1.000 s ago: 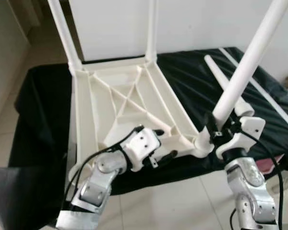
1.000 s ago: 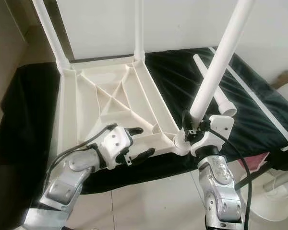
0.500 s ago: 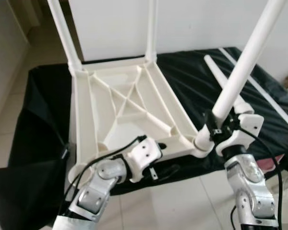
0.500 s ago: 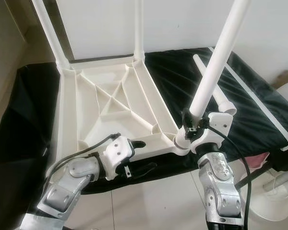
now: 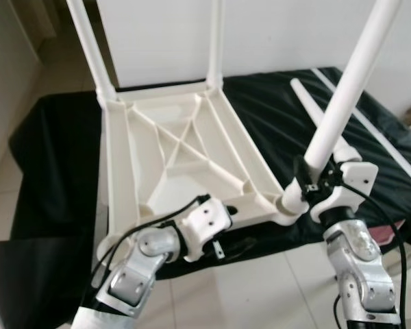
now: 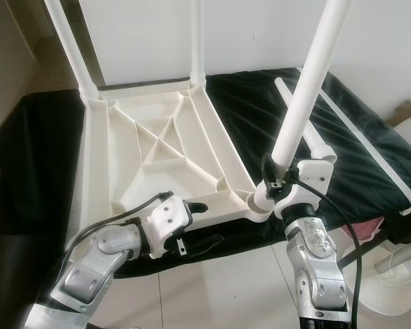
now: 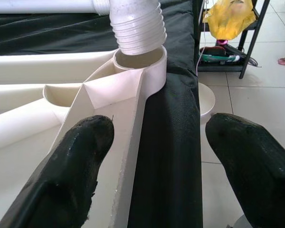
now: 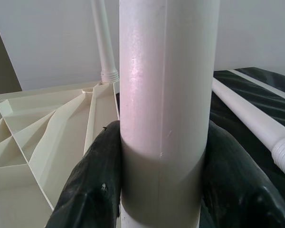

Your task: Building children table

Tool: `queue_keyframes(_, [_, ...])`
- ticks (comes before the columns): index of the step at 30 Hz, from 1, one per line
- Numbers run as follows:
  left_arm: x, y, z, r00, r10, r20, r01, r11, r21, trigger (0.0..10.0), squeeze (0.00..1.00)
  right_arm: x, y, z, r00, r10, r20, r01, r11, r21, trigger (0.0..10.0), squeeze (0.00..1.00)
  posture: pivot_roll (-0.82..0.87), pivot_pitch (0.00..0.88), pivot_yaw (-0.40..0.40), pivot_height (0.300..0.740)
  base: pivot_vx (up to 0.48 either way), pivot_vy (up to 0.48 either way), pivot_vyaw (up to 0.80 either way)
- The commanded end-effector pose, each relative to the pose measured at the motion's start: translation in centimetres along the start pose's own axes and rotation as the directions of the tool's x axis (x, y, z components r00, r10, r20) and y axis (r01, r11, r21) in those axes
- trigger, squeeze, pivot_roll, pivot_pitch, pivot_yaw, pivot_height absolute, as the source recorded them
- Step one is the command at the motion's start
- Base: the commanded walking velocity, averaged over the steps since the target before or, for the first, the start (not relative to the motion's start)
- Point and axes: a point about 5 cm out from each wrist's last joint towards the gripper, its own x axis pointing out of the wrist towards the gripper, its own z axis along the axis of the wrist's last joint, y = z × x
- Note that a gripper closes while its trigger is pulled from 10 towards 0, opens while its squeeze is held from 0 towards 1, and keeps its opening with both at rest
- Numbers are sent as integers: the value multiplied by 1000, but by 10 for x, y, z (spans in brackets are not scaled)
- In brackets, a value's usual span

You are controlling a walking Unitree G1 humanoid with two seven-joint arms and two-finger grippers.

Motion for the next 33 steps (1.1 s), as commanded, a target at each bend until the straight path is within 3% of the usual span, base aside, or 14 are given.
queue_keyframes(1, [0, -1, 2, 1000, -9, 4, 9, 1000, -2, 10000, 0, 0, -1, 1, 1000, 3, 16, -3, 1000, -11, 10000, 0, -25, 67, -32, 740, 0, 0, 0])
queue_keyframes(11, [0, 0, 4, 1000, 3, 10, -3, 1000, -8, 10000, 0, 0, 0, 1, 999, 31, 16, -31, 999, -23, 10000, 0, -21, 71, -33, 740, 0, 0, 0])
queue_keyframes(23, [0, 1, 7, 1000, -1, 28, 2, 1000, -30, 10000, 0, -4, 13, -7, 996, 91, 10, -91, 996, -10, 10000, 0, -23, 73, -31, 740, 0, 0, 0])
queue_keyframes(33, [0, 3, 9, 1000, 7, 30, -6, 1000, -22, 10000, 0, -8, 9, -20, 996, 85, -24, -86, 996, -17, 10000, 0, -22, 72, -31, 740, 0, 0, 0])
